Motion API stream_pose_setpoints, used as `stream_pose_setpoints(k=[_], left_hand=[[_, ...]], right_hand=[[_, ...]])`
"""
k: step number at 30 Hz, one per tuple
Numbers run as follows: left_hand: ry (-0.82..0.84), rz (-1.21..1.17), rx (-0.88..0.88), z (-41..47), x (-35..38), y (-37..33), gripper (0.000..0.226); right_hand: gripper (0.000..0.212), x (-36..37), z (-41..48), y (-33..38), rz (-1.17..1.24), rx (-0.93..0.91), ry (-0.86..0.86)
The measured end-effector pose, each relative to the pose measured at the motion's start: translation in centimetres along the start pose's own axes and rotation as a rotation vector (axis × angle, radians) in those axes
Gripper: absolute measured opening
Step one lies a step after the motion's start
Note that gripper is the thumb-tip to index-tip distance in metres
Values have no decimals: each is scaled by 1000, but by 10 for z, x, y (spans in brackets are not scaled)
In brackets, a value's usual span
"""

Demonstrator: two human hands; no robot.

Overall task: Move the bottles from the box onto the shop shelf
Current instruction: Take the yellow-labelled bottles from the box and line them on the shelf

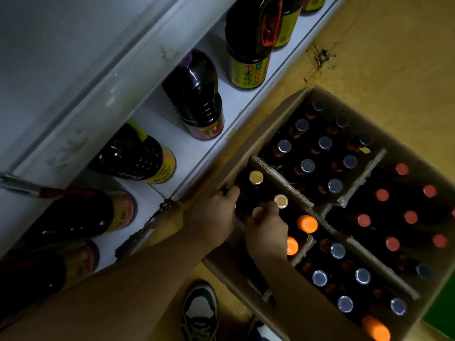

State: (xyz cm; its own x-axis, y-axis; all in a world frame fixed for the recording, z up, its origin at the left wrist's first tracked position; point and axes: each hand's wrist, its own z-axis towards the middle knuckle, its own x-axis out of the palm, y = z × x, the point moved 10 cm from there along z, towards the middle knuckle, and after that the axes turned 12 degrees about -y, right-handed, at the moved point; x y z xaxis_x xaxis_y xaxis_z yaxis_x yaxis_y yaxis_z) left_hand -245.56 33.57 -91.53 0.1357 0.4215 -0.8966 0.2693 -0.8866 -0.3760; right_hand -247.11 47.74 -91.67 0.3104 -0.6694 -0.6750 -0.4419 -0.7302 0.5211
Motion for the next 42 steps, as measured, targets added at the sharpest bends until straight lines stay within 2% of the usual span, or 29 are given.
stream_pose_setpoints(k=[10, 19, 34, 42], left_hand=[[-40, -59, -83, -19, -50, -12, 31], [-127, -132, -146, -46, -122, -30, 28], [-248, -55, -231, -128, -294, -99, 25], [-235, -24, -270, -184, -399, -156, 26]], right_hand=[[25, -37, -30, 32, -78, -165, -17], [26, -90, -74, 75, -161, -230, -15], [26, -221, -184, 173, -225, -446, 11], [29, -317, -262, 227, -297, -531, 1]])
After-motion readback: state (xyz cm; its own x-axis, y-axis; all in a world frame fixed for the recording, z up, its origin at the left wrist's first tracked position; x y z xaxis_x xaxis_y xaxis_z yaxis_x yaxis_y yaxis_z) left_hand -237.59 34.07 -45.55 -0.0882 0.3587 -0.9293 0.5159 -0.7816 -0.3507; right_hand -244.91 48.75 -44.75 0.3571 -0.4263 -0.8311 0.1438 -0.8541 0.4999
